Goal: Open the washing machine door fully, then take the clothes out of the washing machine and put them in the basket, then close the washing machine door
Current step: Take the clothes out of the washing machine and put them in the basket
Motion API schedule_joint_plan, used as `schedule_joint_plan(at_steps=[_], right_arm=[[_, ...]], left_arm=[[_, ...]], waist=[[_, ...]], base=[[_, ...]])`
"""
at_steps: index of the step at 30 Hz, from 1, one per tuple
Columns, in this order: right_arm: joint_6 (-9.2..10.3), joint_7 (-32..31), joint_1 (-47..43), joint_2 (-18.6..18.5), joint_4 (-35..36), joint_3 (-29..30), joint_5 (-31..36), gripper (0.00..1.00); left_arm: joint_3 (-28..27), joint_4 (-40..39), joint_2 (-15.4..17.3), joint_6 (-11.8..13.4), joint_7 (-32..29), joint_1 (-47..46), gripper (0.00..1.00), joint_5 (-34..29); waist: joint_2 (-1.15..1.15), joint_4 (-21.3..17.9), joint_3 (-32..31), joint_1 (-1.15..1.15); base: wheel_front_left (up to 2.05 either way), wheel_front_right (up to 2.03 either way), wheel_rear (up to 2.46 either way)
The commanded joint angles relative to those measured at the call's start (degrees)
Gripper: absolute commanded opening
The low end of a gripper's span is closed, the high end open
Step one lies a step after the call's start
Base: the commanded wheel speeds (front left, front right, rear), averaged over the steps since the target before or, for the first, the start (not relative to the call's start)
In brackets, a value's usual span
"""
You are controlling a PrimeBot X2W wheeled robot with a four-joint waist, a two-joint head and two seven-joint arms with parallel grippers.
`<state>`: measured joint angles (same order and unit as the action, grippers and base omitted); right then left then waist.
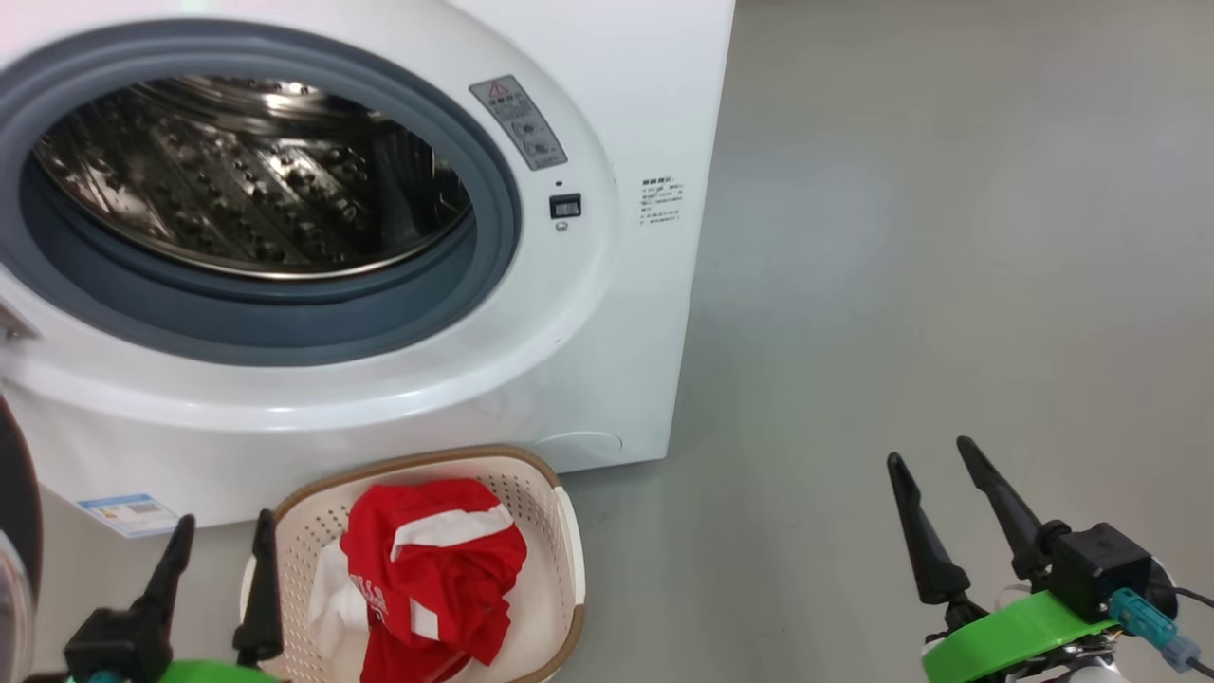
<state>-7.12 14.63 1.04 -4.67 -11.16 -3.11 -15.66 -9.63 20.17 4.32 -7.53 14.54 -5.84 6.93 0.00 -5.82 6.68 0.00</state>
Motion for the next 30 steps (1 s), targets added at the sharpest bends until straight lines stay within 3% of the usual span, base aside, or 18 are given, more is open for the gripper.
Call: schedule_joint_plan(at_steps=[1, 14, 30], right_arm=[[-0.36, 0.37, -0.44, -0.90, 1.54, -1.07, -0.25, 1.00], [-0.36, 0.37, -3.78, -2.07, 1.62, -0.79, -0.89, 1.00], [-0.36, 0.37, -4.58, -2.04, 1.96, -0.80, -0.99, 1.00]], left_arm=[[-2.46, -2.31, 0.83, 0.05, 0.46, 0.32, 1.00, -0.64], [-4.95, -12.22, -1.02, 0.05, 0.46, 9.94, 1.00, -0.31], [-4.85, -13.94, -1.41, 0.05, 0.46, 11.46, 1.00, 0.14]], waist=[[0.00, 0.09, -0.75, 0.00], [0.00, 0.14, -4.56, 0.00], [0.00, -0.19, -4.99, 0.00]], base=[[0.00, 0.00, 0.00], [0.00, 0.00, 0.00], [0.00, 0.00, 0.00]])
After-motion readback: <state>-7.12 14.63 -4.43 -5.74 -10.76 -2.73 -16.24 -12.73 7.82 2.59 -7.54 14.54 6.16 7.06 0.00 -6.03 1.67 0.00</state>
